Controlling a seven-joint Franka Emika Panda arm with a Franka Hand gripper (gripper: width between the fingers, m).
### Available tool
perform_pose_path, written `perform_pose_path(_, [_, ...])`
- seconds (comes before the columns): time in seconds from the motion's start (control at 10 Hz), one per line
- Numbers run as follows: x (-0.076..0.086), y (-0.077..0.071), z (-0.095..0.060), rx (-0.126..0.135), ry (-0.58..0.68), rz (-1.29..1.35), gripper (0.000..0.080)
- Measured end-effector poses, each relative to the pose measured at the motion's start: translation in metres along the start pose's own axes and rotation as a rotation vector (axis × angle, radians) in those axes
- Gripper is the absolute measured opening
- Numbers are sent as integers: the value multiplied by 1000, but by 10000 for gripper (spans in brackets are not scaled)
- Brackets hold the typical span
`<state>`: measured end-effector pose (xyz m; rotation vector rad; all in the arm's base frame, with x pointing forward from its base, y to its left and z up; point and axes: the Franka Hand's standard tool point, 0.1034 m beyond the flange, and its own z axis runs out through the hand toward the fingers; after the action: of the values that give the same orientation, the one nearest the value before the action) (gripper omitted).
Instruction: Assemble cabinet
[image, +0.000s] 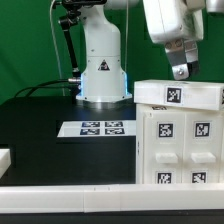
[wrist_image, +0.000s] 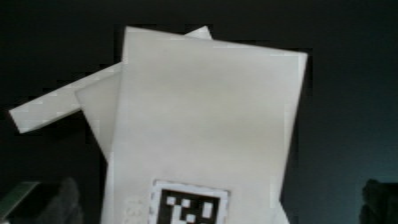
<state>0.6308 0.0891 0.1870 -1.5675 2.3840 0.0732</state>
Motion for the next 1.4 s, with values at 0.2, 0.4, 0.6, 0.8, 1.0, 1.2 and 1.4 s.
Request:
perform_pose_path(0.2, [1,1,3,-5,4,-37,796])
perform_pose_path(0.4, [1,3,7,-50,10,-245,796])
perform_pose_path(0.6, [-2,-5,5,-47,0,-511,796])
perform_pose_path(0.8, [-1,-8,5,-55,-6,-702,796])
perform_pose_path(1.0, [0,-8,5,-56,-7,-810,796])
perform_pose_path(1.2, [0,-8,5,-56,-10,-982,796])
perform_pose_path(1.4, [1,-8,5,-57,-12,-1129,796])
